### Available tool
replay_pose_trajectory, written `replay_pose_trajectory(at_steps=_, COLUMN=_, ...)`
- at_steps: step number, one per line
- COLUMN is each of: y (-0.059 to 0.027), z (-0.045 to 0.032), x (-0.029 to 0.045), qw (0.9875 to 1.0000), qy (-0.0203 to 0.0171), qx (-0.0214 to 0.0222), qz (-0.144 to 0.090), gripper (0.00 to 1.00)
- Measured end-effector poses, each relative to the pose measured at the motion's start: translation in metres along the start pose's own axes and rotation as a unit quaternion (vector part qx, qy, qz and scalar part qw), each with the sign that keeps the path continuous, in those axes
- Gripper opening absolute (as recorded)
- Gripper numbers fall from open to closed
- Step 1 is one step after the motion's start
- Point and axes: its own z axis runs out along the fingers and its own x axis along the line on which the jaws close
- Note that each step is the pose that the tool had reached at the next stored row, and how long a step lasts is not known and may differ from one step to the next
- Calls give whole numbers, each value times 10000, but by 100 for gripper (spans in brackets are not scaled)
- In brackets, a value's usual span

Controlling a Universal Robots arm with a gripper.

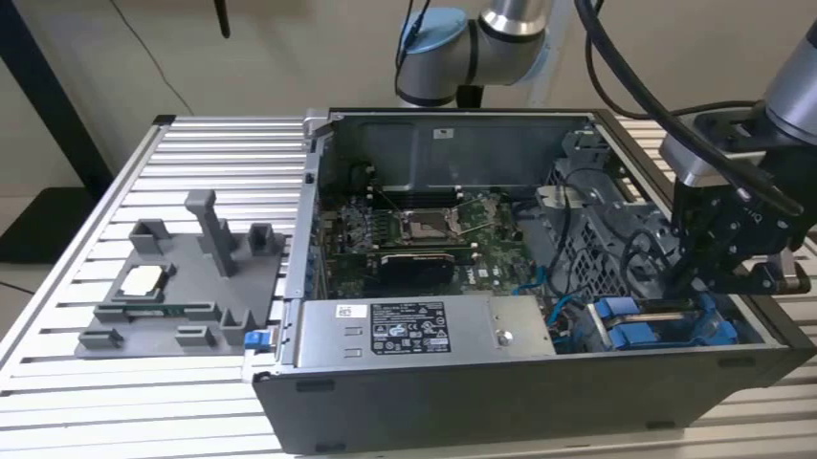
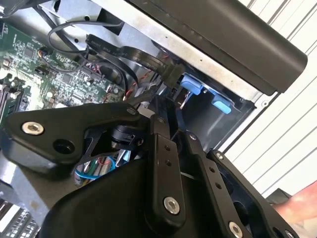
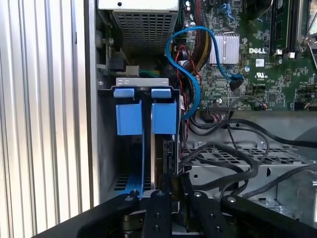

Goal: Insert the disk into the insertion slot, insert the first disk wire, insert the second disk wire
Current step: 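Insert the first disk wire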

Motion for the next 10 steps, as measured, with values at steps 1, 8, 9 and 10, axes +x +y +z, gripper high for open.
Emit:
replay_pose_trajectory(at_steps=1, y=-1, z=3, x=2, qw=10000, qy=-1, qx=0, qz=1, gripper=19)
replay_pose_trajectory(at_steps=8, y=-8, z=9, x=11, qw=10000, qy=-8, qx=0, qz=1, gripper=19)
replay_pose_trajectory(at_steps=9, y=-8, z=9, x=14, qw=10000, qy=-8, qx=0, qz=1, gripper=19)
replay_pose_trajectory(at_steps=10, y=-9, z=10, x=15, qw=10000, qy=-8, qx=0, qz=1, gripper=19)
